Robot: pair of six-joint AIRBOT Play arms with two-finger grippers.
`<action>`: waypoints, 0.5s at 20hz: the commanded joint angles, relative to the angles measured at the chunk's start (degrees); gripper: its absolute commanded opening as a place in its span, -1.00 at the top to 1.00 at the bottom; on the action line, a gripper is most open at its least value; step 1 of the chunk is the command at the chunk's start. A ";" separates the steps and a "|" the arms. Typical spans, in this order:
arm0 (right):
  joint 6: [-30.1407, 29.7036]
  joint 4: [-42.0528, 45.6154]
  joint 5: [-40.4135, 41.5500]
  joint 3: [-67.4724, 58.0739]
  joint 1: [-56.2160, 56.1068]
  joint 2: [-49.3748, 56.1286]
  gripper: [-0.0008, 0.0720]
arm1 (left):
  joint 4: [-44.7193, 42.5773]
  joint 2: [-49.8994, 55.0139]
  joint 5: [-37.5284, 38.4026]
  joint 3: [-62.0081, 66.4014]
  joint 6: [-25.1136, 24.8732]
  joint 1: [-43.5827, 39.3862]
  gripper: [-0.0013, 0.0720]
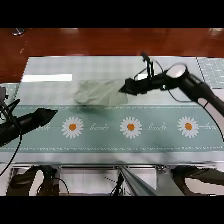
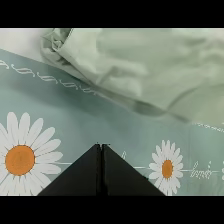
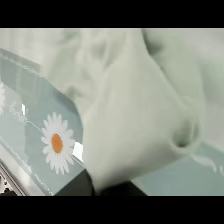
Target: Fold the shirts.
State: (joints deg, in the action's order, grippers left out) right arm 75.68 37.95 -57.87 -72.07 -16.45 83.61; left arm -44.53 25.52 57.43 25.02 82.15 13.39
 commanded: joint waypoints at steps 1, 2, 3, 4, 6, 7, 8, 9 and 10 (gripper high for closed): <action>8.24 14.08 -8.79 -19.15 0.00 2.82 0.91 | 0.00 0.00 -0.02 -0.02 0.00 0.04 0.89; 9.77 17.31 -10.97 -23.39 0.74 3.28 0.91 | 0.00 0.00 -0.02 -0.02 0.00 0.04 0.89; 11.02 19.76 -13.07 -27.30 1.92 3.37 0.91 | -0.02 0.00 -0.02 -0.02 0.00 0.04 0.89; 11.76 20.90 -15.37 -30.73 3.63 3.30 0.91 | 0.00 0.00 0.00 -0.02 0.00 0.04 0.89; 12.92 21.33 -20.46 -36.44 7.96 3.28 0.91 | 0.00 0.00 0.15 -0.02 0.00 0.04 0.89; 13.62 21.35 -22.95 -38.64 10.47 3.17 0.91 | -0.02 0.00 0.15 -0.02 0.00 0.04 0.89; 14.43 21.33 -25.92 -40.92 13.38 3.10 0.91 | 0.00 0.00 0.15 -0.02 0.00 0.04 0.89; 15.45 21.33 -28.17 -42.29 16.22 2.78 0.91 | -0.02 0.00 0.15 -0.02 0.00 0.04 0.89; 16.09 21.31 -30.16 -43.21 19.45 2.08 0.91 | 0.00 0.00 0.15 -0.02 0.00 0.04 0.89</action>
State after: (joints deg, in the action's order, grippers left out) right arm 88.68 57.69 -80.03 -109.69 -3.79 86.37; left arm -44.53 25.52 57.56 25.02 82.15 13.39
